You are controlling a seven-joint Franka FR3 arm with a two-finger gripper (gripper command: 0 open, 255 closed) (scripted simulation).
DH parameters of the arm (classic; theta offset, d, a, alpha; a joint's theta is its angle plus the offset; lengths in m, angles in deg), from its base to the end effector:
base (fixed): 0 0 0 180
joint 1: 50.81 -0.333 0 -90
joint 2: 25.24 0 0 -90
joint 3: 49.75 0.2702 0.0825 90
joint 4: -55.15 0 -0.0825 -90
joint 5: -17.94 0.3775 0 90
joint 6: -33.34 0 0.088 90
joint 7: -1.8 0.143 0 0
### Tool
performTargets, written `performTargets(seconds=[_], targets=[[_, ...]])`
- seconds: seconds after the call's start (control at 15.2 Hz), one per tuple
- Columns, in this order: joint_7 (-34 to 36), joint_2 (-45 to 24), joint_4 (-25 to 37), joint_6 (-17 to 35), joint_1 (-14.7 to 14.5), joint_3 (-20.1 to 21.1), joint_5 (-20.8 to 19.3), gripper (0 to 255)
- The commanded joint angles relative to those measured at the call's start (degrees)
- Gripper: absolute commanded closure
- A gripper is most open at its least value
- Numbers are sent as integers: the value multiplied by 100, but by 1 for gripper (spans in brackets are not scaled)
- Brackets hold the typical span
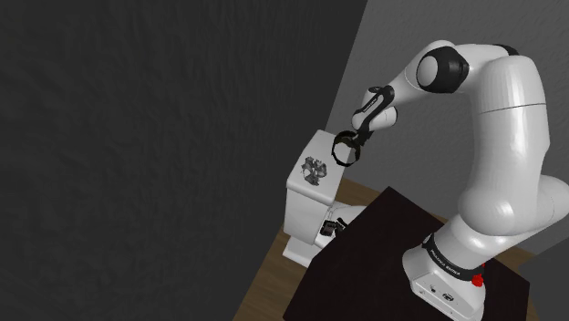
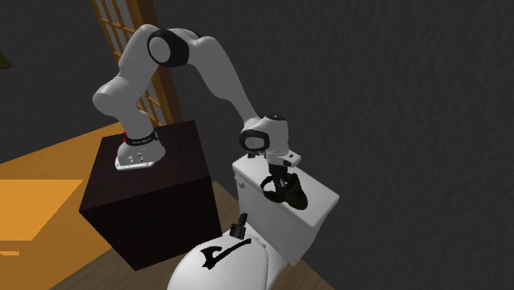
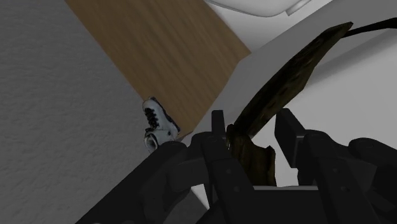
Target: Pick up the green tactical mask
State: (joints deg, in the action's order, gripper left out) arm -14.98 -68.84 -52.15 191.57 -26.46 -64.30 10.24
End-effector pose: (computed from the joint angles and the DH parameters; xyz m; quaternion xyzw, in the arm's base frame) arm 0.4762 -0.3862 0.0647 0.9869 -0.0909 0.0092 0.1331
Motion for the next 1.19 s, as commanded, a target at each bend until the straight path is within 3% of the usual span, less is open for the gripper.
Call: performTargets(seconds=[0.0, 1.12], targets=[[0, -8, -4, 3, -2, 4, 0, 255], [-133, 972, -265, -696, -93, -90, -75, 255]])
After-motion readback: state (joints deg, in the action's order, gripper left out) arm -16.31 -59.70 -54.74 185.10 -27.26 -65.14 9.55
